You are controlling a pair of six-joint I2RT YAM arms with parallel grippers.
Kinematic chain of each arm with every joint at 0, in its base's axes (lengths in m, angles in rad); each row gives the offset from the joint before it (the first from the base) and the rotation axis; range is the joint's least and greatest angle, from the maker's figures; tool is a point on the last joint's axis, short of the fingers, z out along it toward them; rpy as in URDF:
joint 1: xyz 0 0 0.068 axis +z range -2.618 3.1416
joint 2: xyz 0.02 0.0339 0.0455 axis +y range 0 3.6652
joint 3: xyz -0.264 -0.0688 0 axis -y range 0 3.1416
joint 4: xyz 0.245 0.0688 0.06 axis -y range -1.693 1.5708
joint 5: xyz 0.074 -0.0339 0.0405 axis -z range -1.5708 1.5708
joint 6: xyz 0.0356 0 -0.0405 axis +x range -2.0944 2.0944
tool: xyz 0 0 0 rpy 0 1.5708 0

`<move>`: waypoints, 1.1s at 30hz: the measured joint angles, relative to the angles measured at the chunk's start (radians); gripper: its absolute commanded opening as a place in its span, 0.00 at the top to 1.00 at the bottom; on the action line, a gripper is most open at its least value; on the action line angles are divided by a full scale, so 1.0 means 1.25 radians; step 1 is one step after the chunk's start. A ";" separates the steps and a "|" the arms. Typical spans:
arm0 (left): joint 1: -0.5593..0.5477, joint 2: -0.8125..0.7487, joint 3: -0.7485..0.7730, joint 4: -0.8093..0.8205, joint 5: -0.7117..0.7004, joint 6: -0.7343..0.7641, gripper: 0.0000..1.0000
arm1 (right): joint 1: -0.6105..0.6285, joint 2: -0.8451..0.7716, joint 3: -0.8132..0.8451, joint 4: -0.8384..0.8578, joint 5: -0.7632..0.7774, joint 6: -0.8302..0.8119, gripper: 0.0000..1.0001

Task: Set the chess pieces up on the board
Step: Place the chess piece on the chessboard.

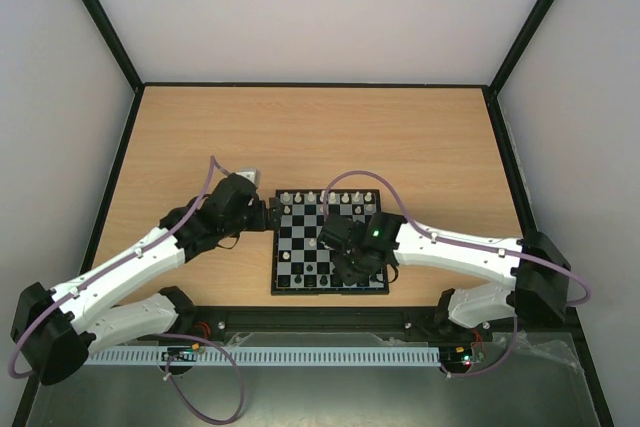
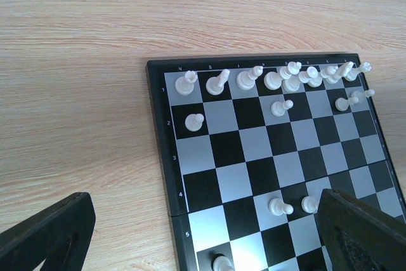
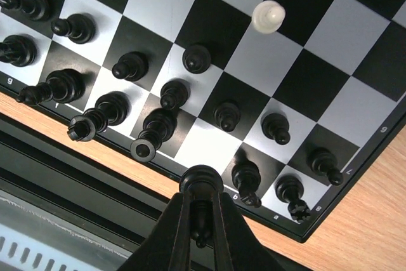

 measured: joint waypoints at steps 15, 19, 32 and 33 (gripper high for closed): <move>0.000 -0.005 -0.008 0.000 0.000 -0.001 0.01 | 0.045 0.049 -0.038 0.021 0.001 0.034 0.93; 0.000 -0.005 -0.009 0.000 0.000 -0.001 0.01 | 0.045 0.058 -0.045 0.034 0.007 0.038 0.92; 0.000 -0.005 -0.010 0.000 0.000 0.000 0.01 | 0.045 0.100 -0.048 0.077 0.026 0.047 0.91; 0.000 -0.005 -0.010 0.000 0.001 0.000 0.01 | 0.045 0.101 -0.048 0.078 0.027 0.047 0.91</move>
